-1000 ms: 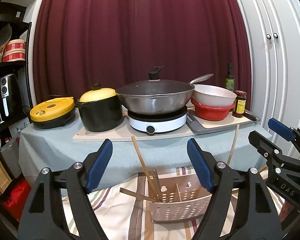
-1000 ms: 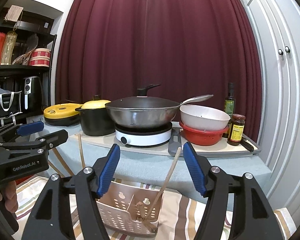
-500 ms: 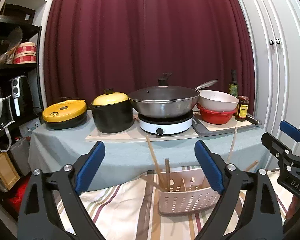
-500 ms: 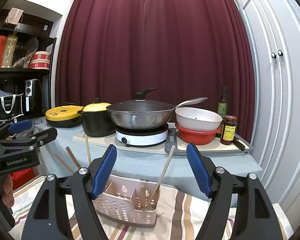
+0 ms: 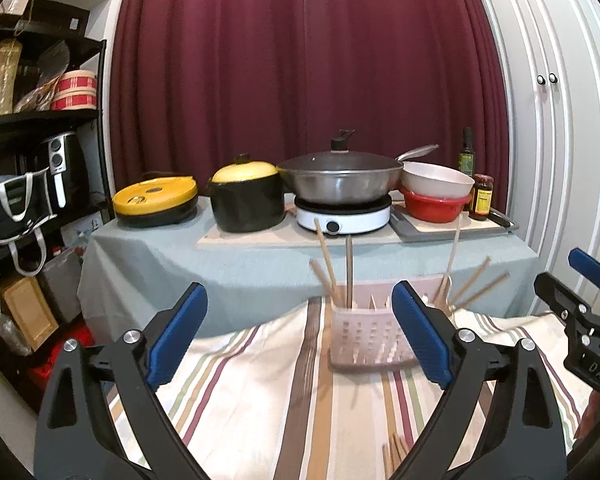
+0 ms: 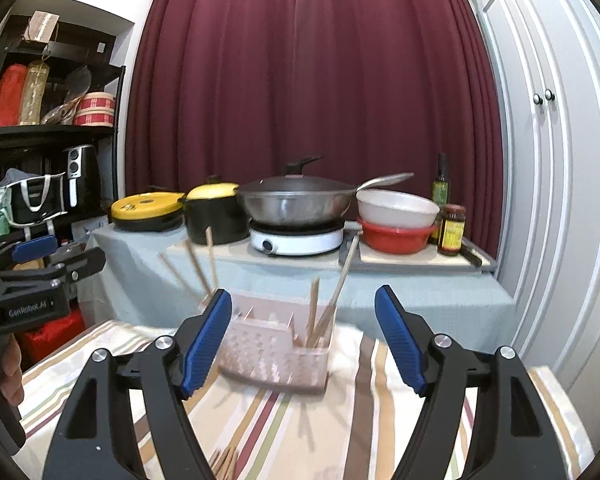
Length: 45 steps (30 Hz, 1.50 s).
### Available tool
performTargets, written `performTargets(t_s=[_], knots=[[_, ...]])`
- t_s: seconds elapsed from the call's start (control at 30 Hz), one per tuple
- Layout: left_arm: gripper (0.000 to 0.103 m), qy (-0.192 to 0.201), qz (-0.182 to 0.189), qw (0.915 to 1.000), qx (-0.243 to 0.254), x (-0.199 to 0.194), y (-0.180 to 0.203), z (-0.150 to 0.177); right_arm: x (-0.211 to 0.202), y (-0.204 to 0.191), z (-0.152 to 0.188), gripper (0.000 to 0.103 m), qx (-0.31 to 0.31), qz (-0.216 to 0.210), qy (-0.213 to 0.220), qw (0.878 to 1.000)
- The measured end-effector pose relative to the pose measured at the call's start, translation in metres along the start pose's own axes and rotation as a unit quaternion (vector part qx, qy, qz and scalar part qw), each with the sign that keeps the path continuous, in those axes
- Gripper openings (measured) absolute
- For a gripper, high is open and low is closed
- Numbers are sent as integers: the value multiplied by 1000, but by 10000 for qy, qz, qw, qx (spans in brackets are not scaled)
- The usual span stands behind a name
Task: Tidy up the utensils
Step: 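Move both open tools back down to the remaining chopsticks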
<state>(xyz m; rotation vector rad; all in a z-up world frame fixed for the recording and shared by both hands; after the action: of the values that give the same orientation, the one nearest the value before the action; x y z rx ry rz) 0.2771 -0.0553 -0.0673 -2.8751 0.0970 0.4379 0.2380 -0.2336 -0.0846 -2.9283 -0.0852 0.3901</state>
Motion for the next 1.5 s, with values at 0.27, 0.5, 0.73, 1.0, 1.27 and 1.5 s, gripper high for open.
performTargets(t_s=[0.27, 0.5, 0.73, 1.0, 1.27, 1.5], knots=[[91, -343, 12, 9994, -53, -32, -2, 53, -34, -4, 51, 72, -27, -45, -363, 9993], [91, -708, 51, 9974, -94, -52, 3, 102, -60, -1, 95, 72, 11, -21, -659, 9978], [91, -1091, 53, 9940, -98, -68, 11, 153, -80, 2, 147, 72, 81, 1, -1018, 9948], [91, -1439, 34, 9895, -87, -78, 18, 197, -95, -2, 196, 63, 134, -58, -1367, 9905], [91, -1680, 66, 9857, -89, -87, 21, 230, -98, -8, 234, 50, 192, -246, -1777, 9836], [91, -1763, 94, 9842, -91, -91, 26, 245, -98, -20, 253, 38, 45, -387, -1986, 9793]])
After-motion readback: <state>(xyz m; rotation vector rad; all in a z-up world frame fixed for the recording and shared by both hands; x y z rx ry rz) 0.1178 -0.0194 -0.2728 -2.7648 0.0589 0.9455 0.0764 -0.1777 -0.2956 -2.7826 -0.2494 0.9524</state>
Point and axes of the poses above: each gripper's, at about its wrist camera, not at the fingertips, and x roughly the way its jaws point, y to its right, z to its underside, the point moved 8 cm from there along x, roughly the way its jaws point, and after that the axes turned 9 degrees about x, right-handed, at the moved point
